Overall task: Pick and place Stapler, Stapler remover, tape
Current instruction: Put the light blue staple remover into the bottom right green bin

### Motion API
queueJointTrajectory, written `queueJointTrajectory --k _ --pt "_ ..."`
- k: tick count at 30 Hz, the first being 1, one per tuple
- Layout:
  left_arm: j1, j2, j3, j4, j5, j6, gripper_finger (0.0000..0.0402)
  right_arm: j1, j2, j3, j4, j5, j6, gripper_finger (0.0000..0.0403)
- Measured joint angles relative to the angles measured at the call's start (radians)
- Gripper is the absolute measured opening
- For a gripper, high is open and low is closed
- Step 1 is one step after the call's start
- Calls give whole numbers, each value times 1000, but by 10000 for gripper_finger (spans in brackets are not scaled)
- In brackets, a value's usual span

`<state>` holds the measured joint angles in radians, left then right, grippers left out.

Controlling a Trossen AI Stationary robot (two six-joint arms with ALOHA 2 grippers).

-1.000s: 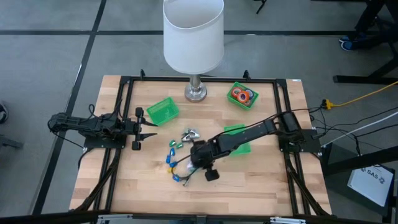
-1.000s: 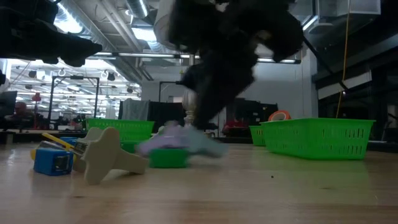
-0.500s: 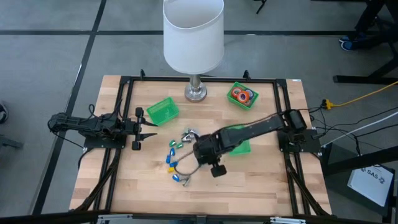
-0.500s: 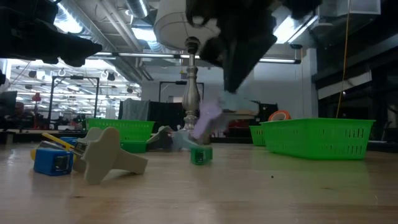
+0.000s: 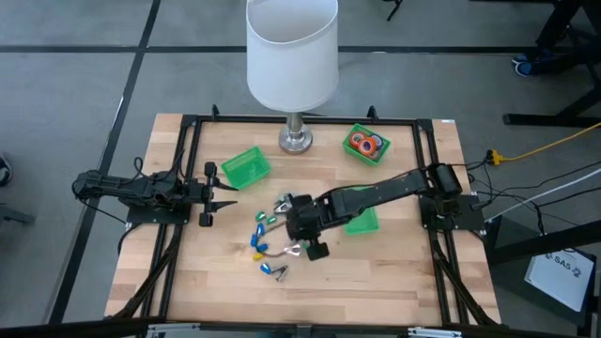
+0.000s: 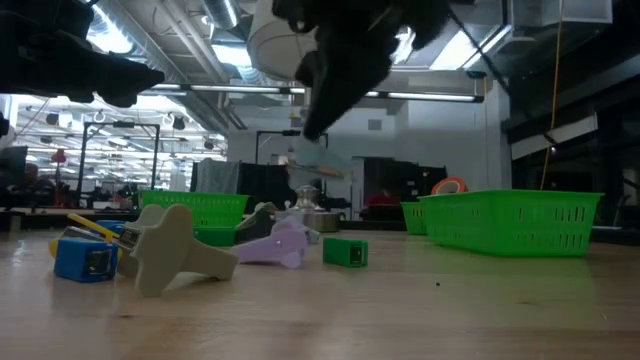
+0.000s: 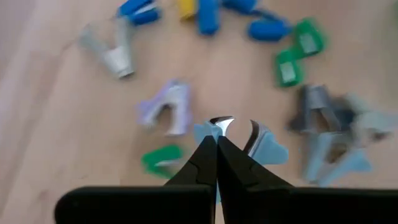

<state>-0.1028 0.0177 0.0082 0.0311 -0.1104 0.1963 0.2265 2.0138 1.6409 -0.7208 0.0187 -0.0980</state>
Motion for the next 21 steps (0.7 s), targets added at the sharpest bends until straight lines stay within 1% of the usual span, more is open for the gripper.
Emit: queueJointTrajectory --k 2,4,6,7,13,18,21 --pt "0 0 0 0 0 0 157 -14 -3 0 28 3 -8 0" --pt "0 0 0 0 0 0 157 -21 -3 0 59 32 -11 0" --pt "0 0 0 0 0 0 157 -20 -3 0 57 74 -11 0" --pt "0 0 0 0 0 0 157 -21 -4 1 46 78 -9 0" --pt "0 0 0 0 0 0 157 -56 -56 1 -87 38 89 0" --pt "0 0 0 0 0 0 157 -59 -170 2 -164 33 160 0" --pt "0 0 0 0 1 0 157 -60 -230 2 -287 40 221 0"
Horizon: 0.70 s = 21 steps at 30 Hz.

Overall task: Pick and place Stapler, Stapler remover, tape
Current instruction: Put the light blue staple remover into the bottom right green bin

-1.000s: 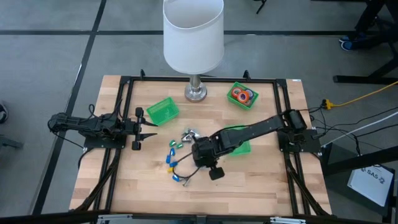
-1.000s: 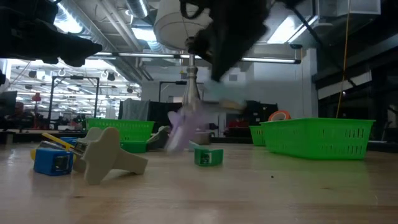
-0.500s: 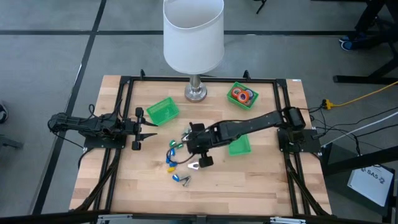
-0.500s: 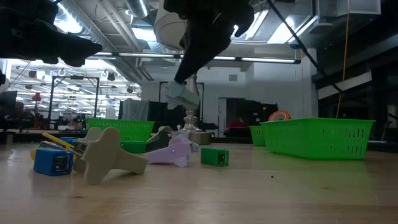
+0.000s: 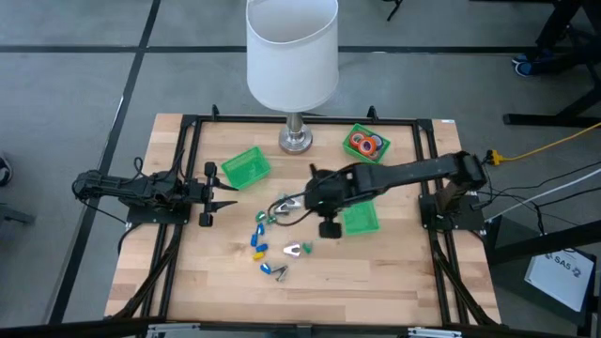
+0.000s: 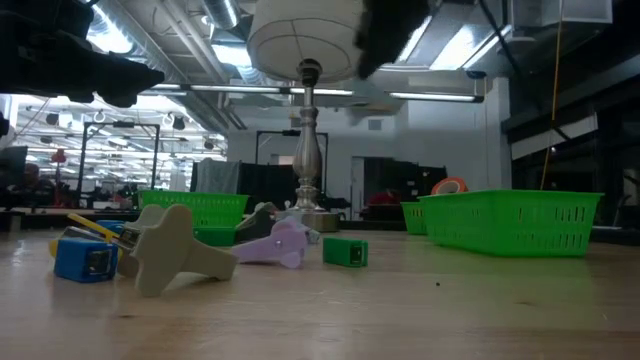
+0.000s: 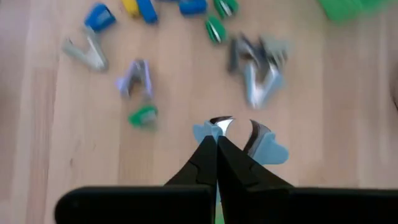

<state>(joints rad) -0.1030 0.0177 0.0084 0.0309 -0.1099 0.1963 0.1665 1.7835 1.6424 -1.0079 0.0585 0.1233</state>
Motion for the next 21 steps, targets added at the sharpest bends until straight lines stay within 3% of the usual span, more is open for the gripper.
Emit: queueJointTrajectory --k 5,9,14,21 --pt "0 0 0 0 0 0 157 0 -104 -12 -215 41 84 0" --pt "0 0 0 0 0 0 157 0 -208 -132 -242 47 142 0" --pt "0 0 0 0 1 0 157 0 -334 -377 -112 47 160 0" --pt "0 0 0 0 1 0 157 -14 -412 -705 241 54 166 0"
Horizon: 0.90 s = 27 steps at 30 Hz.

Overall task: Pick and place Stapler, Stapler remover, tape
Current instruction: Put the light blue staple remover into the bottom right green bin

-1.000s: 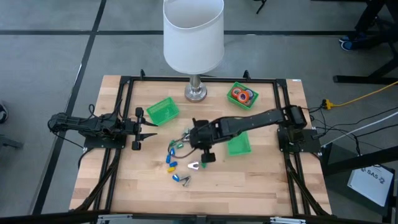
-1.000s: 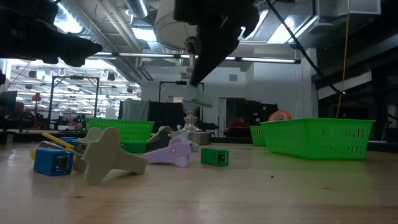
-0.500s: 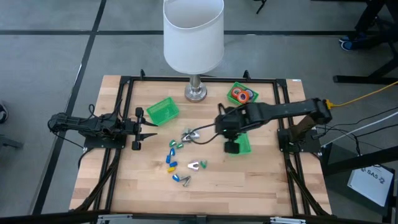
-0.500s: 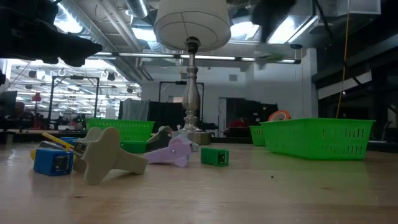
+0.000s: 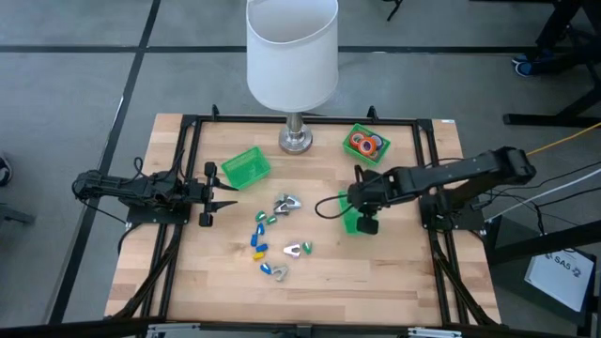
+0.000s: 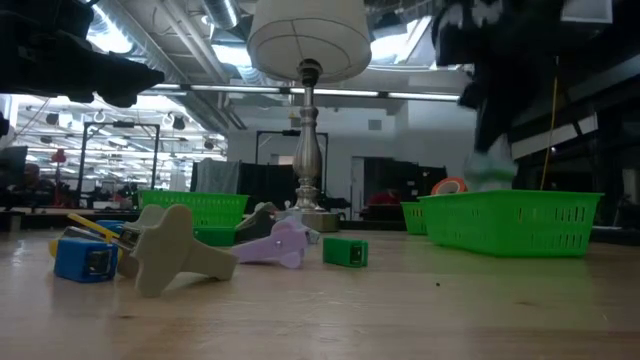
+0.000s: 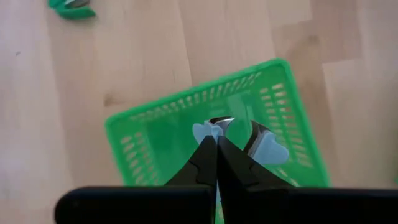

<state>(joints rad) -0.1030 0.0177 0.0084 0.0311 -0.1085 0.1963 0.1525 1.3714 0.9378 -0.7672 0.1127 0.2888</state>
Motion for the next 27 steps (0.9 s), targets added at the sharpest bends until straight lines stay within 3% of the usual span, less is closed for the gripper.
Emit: queueJointTrajectory --k 4,12,17,22,27 --pt "0 0 0 0 0 0 157 -14 -10 -98 149 0 -8 8" --pt "0 0 0 0 0 0 157 -68 -14 -111 107 -24 -5 50" --pt "0 0 0 0 0 0 157 -98 -14 -108 83 -59 20 101" --pt "0 0 0 0 0 0 157 -110 9 -8 6 -60 47 158" --pt "0 0 0 0 0 0 157 -110 103 173 -109 -54 45 184"
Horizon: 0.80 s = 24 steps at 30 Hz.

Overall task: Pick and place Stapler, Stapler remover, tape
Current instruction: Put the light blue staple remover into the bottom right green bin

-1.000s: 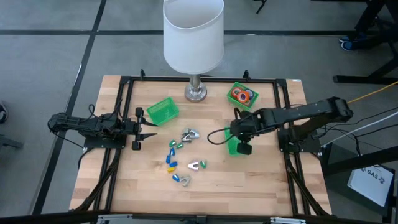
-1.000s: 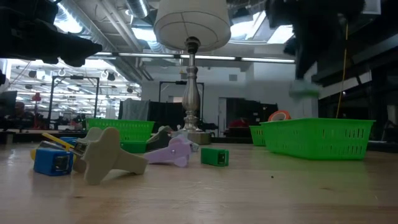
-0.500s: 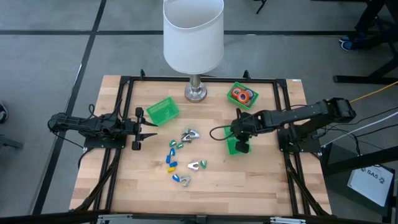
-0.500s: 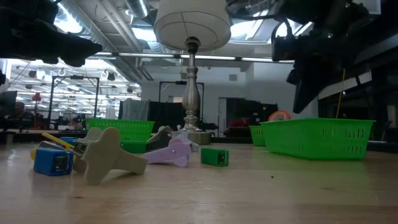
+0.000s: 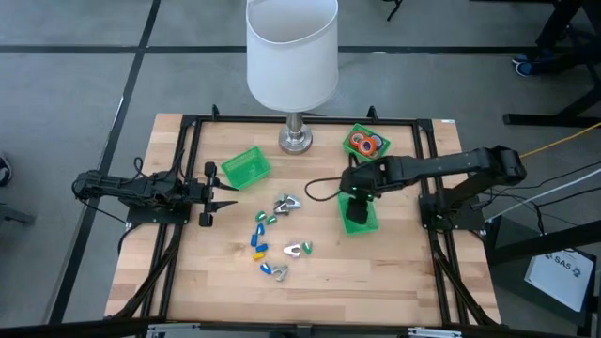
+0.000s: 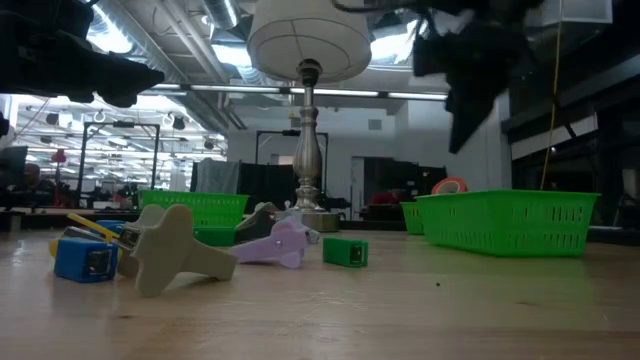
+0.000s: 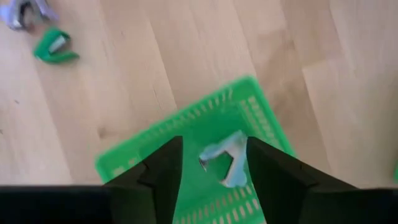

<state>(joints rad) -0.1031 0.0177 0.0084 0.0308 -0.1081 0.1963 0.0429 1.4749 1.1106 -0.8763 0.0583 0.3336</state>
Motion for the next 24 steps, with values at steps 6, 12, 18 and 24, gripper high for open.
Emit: queueJointTrajectory --k 6,12,18,24 --pt "0 0 0 0 1 0 157 29 155 202 -42 1 -54 182" --pt "0 0 0 0 1 0 157 56 324 366 -5 2 -173 180" --pt "0 0 0 0 1 0 157 56 457 423 141 4 -331 180" --pt "0 0 0 0 1 0 157 56 539 424 282 88 -404 180"
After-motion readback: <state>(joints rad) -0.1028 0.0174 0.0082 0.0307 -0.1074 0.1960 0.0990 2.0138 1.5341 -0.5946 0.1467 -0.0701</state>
